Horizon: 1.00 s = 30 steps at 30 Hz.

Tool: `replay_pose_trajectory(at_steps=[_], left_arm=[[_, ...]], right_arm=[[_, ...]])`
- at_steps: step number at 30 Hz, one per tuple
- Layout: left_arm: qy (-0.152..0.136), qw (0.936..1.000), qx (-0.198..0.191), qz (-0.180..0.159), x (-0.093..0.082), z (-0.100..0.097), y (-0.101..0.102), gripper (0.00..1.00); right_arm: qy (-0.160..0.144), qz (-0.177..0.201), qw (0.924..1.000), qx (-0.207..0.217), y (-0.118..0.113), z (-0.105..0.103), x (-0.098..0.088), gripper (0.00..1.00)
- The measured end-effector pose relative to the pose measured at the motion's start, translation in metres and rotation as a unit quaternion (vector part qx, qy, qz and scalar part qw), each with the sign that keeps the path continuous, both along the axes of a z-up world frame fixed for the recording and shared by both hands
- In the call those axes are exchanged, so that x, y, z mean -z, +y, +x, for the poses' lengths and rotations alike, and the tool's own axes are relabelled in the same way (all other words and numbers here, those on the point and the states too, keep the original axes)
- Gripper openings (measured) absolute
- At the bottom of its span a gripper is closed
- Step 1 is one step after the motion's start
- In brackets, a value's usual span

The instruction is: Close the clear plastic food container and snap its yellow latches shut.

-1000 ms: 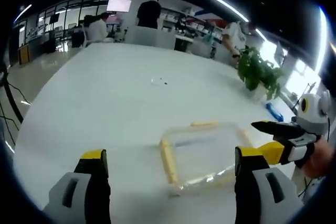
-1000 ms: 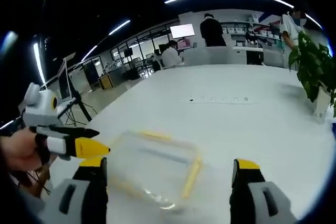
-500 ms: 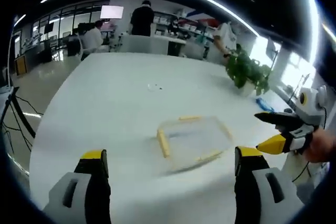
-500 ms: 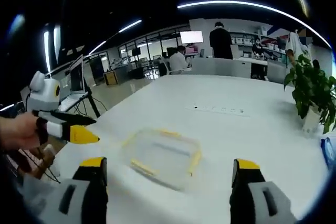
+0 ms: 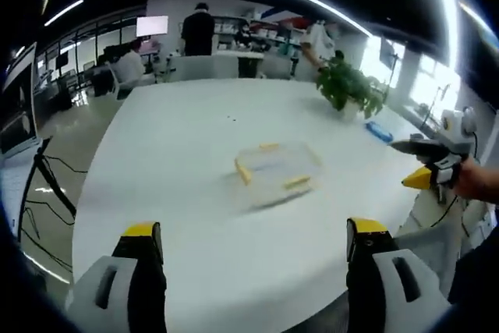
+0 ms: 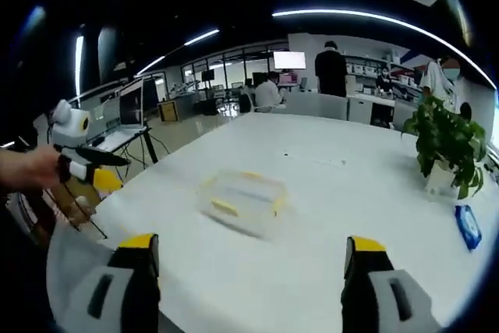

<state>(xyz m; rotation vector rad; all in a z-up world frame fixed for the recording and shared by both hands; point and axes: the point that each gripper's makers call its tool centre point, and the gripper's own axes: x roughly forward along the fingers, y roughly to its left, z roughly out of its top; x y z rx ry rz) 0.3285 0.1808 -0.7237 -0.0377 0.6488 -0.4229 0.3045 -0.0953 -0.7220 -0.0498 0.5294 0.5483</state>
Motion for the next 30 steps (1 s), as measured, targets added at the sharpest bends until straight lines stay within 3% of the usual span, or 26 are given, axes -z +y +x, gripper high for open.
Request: replay_pose_trajectory(at_steps=[8,12,15,30], left_arm=[[0.006,0.9999,0.008,-0.002,0.009,-0.035,0.018,0.97],[0.006,0.9989,0.037,0.027,0.016,-0.054,0.023,0.97],[0.004,0.9989,0.039,0.026,0.014,-0.063,0.026,0.98],[0.018,0.9992,0.025,0.027,0.034,-0.071,0.03,0.97]], right_arm=[[0.007,-0.002,0.9999,0.015,-0.028,-0.034,0.009,1.0],[0.004,-0.001,0.9997,0.022,-0.039,-0.042,0.011,1.0],[0.006,-0.005,0.9998,0.018,-0.046,-0.047,0.018,1.0],[0.032,0.001,0.9993,0.019,-0.045,-0.058,0.04,1.0]])
